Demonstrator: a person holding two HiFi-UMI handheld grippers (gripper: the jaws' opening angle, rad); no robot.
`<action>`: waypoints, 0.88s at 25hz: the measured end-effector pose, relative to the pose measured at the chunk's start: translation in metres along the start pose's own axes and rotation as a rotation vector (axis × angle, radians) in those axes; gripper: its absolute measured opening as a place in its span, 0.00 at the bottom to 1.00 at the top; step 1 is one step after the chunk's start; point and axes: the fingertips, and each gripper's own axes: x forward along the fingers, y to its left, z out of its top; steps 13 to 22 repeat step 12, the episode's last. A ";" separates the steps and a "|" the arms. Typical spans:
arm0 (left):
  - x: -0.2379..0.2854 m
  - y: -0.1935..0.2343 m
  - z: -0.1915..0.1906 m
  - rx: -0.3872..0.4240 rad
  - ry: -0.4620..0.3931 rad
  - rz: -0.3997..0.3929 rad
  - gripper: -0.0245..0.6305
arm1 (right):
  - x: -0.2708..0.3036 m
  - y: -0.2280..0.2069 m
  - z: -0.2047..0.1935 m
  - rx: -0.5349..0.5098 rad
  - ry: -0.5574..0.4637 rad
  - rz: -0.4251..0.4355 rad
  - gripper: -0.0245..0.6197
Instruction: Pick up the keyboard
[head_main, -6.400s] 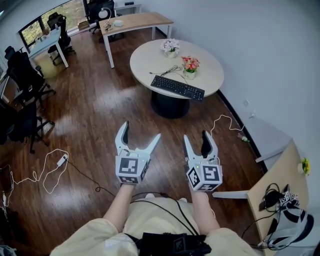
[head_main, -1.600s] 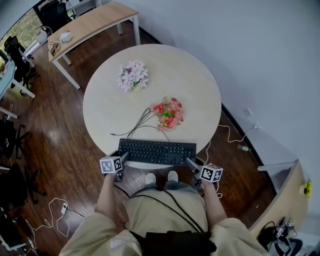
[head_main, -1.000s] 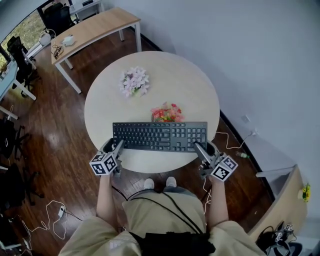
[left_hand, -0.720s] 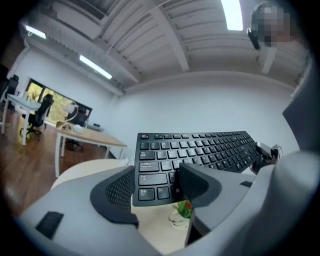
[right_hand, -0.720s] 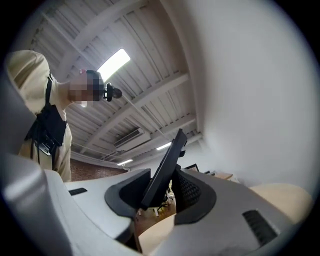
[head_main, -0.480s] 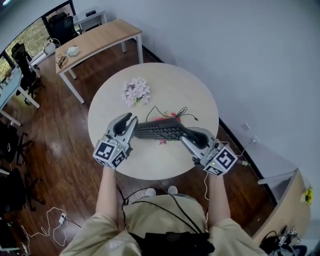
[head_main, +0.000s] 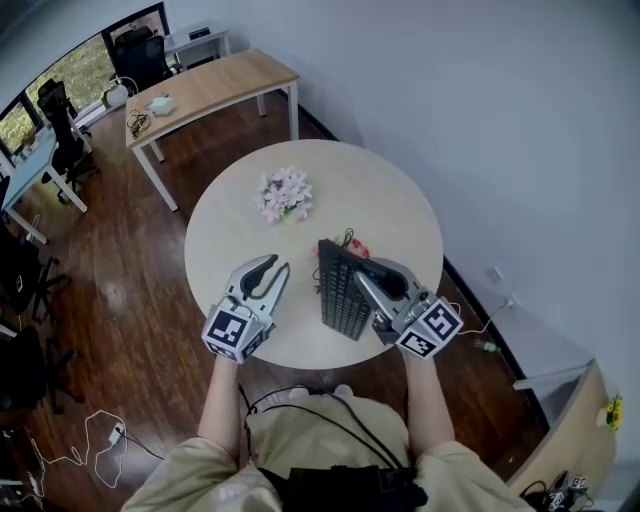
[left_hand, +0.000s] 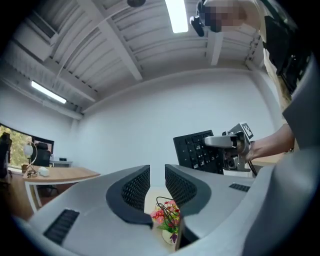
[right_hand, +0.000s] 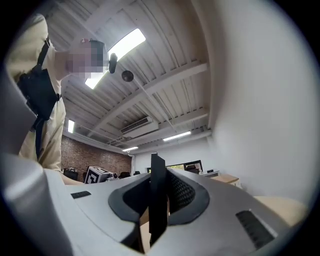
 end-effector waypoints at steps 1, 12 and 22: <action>0.000 -0.006 0.008 0.016 -0.001 -0.004 0.15 | 0.001 0.003 0.003 -0.012 0.004 0.003 0.18; 0.004 -0.021 0.059 -0.075 -0.097 0.048 0.27 | 0.010 0.019 0.045 -0.055 0.009 0.025 0.18; 0.004 -0.021 0.059 -0.075 -0.097 0.048 0.27 | 0.010 0.019 0.045 -0.055 0.009 0.025 0.18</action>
